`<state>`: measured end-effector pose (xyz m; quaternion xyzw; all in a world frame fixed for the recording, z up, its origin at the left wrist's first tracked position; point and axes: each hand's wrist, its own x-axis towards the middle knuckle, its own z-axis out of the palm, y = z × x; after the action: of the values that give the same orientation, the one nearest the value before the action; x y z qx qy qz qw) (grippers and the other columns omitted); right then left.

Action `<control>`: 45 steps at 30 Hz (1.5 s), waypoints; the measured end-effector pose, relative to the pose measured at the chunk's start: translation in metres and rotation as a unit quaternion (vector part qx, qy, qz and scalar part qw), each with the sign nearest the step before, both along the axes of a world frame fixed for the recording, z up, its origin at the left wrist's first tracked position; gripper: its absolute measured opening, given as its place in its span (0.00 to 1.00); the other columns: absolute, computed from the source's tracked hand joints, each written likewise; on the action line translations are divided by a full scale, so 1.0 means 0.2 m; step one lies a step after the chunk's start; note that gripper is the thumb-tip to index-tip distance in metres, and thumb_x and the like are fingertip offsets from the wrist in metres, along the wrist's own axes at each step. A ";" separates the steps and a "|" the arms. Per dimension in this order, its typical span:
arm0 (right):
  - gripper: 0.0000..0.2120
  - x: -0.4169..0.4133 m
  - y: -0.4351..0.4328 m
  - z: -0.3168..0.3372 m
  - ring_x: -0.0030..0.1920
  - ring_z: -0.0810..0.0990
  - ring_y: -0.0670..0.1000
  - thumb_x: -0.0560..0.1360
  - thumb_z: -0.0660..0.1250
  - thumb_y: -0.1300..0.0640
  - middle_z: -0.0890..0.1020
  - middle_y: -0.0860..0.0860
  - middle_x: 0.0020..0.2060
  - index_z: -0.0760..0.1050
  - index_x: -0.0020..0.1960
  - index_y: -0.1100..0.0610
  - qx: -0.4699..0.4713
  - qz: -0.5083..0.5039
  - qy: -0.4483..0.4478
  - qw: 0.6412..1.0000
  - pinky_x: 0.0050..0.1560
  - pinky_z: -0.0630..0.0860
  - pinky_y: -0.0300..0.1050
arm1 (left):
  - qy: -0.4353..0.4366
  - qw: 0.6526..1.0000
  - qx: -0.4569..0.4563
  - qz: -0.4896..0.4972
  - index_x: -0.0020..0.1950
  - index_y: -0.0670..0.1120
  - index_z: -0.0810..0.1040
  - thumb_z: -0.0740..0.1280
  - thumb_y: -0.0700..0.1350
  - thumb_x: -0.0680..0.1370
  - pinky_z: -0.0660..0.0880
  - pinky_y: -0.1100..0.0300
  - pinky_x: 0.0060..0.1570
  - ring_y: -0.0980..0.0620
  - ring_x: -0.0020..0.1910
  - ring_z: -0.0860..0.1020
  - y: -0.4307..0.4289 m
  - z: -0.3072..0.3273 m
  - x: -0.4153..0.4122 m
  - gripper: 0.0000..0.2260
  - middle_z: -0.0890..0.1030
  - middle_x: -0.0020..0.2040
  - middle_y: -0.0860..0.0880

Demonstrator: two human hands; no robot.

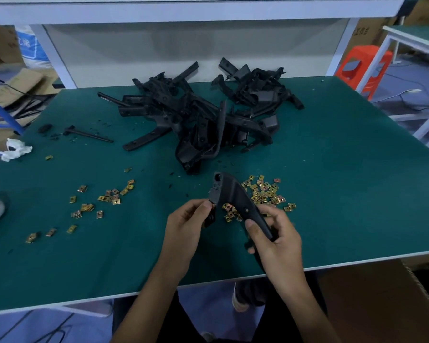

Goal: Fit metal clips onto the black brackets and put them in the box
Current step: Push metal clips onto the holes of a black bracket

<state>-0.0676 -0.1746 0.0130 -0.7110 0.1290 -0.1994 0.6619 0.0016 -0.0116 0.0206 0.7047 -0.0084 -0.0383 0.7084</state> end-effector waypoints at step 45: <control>0.12 0.05 -0.05 -0.03 0.36 0.81 0.49 0.79 0.71 0.63 0.80 0.48 0.36 0.81 0.54 0.46 0.184 -0.066 -0.042 0.980 0.28 0.77 0.42 | -0.199 0.901 0.376 -0.087 0.52 0.50 0.74 0.59 0.48 0.84 0.63 0.62 0.41 0.56 0.44 0.71 -0.20 -0.04 -0.04 0.06 0.75 0.45 0.54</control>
<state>-0.0582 -0.1854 0.0077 -0.5578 0.1821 -0.2450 0.7718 -0.0067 -0.0513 0.0121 0.9082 -0.1949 0.0410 0.3680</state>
